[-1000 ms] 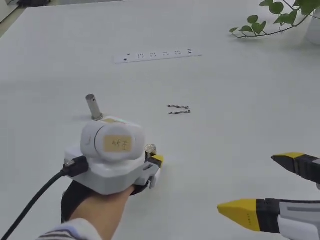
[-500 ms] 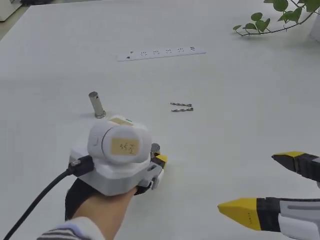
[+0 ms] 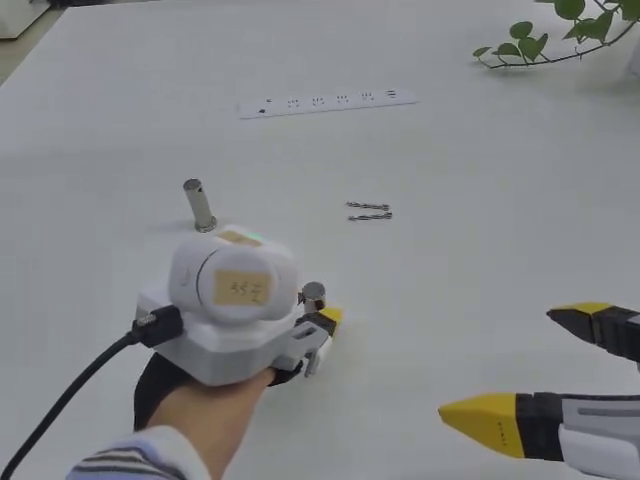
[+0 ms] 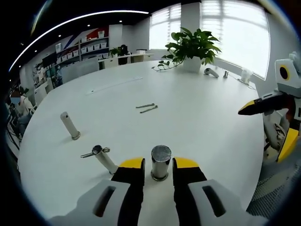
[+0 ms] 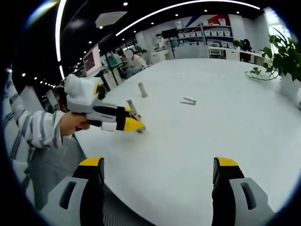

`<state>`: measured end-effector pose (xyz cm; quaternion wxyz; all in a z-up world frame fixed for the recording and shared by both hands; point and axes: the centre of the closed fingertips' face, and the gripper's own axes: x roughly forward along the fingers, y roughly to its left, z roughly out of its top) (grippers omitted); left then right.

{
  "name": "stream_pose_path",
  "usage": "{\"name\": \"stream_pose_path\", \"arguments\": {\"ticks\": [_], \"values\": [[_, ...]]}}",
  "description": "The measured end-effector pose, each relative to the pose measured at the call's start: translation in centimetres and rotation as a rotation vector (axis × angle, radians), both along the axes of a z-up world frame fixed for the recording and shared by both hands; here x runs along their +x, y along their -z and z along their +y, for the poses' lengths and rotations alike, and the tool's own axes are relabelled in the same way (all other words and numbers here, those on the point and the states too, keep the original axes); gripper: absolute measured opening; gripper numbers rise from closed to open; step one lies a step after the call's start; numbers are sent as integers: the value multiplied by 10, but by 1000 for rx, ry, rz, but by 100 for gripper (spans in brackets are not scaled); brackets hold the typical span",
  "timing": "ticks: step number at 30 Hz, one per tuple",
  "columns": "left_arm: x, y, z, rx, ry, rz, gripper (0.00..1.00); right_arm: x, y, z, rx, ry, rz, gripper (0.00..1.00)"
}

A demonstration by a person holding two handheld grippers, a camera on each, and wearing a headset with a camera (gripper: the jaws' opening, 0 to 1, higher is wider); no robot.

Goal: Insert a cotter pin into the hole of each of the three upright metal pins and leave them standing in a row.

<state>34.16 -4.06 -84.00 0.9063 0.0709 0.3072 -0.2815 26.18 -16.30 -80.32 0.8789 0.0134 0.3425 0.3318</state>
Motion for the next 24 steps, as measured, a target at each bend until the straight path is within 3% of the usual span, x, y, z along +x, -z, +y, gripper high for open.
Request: {"name": "stream_pose_path", "arguments": {"ticks": [4,6,7,11,15,20,24], "values": [[-2,-4,1,-18,5,-3,25,1,0,0,-5,-5,-2,97],[-5,-6,0,-45,8,17,26,2,-1,0,-6,-4,-3,97],[-7,-9,-2,-80,5,37,27,2,-1,0,-6,-5,-4,97],[-8,-18,1,-100,9,25,32,2,-1,0,-5,-6,0,97],[-12,-24,3,-129,11,32,45,2,1,-2,-10,-6,3,97],[-19,-32,6,-154,31,6,55,2,0,-3,-15,-8,3,97],[-27,-34,14,-175,28,10,63,3,-1,-4,-16,-8,0,97]]}}
